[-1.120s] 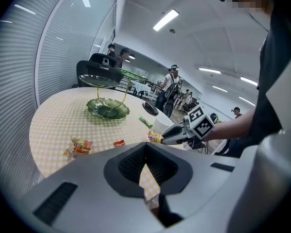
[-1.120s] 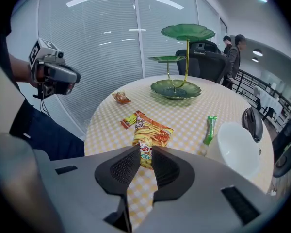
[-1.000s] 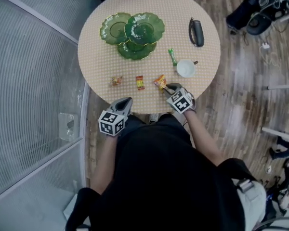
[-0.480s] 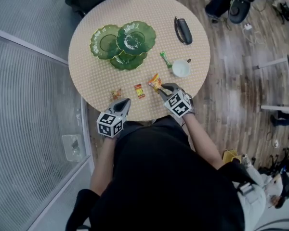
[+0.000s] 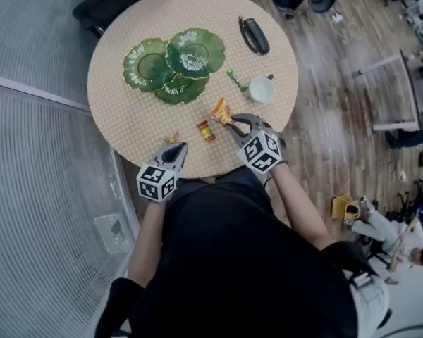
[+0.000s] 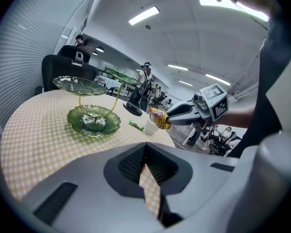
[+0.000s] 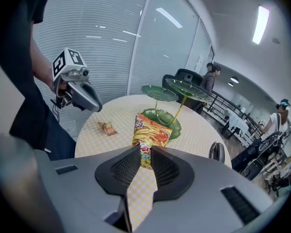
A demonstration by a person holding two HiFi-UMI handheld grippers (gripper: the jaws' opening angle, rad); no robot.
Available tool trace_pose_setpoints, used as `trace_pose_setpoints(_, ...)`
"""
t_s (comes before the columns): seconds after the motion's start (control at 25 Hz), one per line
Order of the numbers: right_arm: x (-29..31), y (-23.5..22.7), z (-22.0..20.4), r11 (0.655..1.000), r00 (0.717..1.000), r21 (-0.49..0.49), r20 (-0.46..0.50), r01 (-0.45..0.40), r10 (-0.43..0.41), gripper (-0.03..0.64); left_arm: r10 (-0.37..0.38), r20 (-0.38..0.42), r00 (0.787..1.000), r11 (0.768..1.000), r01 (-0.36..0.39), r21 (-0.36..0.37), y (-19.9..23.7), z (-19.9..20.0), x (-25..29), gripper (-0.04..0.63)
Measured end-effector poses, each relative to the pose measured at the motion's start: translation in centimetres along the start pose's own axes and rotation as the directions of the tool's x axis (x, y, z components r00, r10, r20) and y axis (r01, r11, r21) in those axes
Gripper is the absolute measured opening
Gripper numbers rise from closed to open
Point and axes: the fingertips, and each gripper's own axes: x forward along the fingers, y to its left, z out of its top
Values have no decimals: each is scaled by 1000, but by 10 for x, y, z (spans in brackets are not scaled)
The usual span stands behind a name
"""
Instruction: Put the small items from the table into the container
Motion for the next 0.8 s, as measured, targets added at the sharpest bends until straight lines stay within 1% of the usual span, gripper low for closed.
trace_pose_setpoints(0.16, -5, 2, 17, 998, 997, 25, 26, 66, -67, 84, -42, -24, 999, 999, 43, 33, 11, -5, -3, 3)
trace_pose_setpoints(0.36, -24, -11, 52, 988, 985, 7, 66, 157, -158, 84, -93, -51, 994, 992, 96, 76, 16, -3, -7, 3)
trace_pose_setpoints(0.64, -35, -45, 106, 968, 961, -27, 132, 250, -244, 84, -110, -30, 994, 990, 112, 91, 25, 5, -11, 3)
trace_pose_setpoints(0.8, -27, -65, 133, 961, 954, -52, 149, 270, -260, 85, -109, -19, 994, 990, 110, 83, 28, 6, -15, 3)
